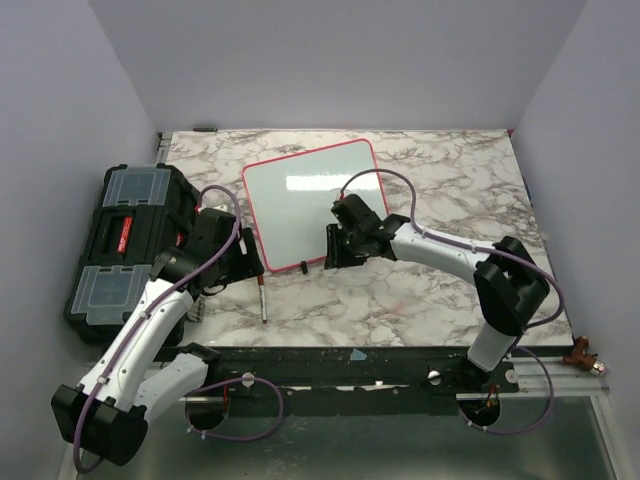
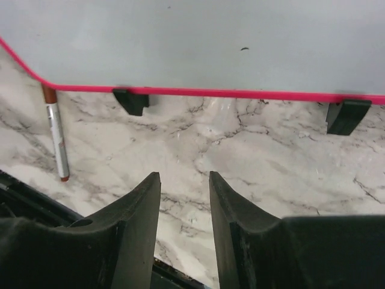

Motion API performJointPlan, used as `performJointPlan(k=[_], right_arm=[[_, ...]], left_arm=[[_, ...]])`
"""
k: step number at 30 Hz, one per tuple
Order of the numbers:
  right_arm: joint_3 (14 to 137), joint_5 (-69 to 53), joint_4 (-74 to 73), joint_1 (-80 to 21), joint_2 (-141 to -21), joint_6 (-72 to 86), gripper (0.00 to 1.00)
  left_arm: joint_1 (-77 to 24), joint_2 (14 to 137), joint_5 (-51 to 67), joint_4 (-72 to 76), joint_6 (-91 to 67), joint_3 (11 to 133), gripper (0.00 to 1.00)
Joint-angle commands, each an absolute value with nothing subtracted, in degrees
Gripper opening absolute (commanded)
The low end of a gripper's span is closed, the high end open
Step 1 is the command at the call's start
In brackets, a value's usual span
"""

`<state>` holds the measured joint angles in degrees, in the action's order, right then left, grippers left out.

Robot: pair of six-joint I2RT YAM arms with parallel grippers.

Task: Write a sentence on the whiteboard
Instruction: Adjust the whiteboard at the center of the board, then pick up the whiteboard marker from the center of the board.

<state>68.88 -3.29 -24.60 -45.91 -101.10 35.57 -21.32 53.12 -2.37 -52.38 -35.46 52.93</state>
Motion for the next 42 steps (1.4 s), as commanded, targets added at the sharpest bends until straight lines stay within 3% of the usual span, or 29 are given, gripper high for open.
performJointPlan(k=[1,5,18,35,38,42], right_arm=[[66.63,-0.34,-27.55,-46.86,-94.97,35.23,0.42],[64.69,1.82,-28.90,-46.85,-90.18,35.26,0.42],[61.09,4.71,-31.26,-46.85,-79.90,35.21,0.44],[58.67,6.72,-31.83,-46.87,-75.77,34.39,0.45],[58.29,6.98,-31.91,-46.86,-75.33,34.21,0.45],[57.93,7.21,-32.12,-46.81,-74.70,33.96,0.45]], left_arm=[[-21.00,53.94,-4.31,-51.16,-41.10,49.45,0.72],[-21.54,55.59,-4.71,-48.17,-43.06,45.65,0.66],[-24.43,62.52,-8.62,-44.41,-48.37,39.97,0.58],[-27.32,73.51,-8.13,-38.88,-50.49,38.68,0.50],[-28.09,74.98,-7.74,-38.03,-51.02,38.71,0.45],[-28.65,77.66,-6.87,-36.92,-51.33,38.63,0.26]])
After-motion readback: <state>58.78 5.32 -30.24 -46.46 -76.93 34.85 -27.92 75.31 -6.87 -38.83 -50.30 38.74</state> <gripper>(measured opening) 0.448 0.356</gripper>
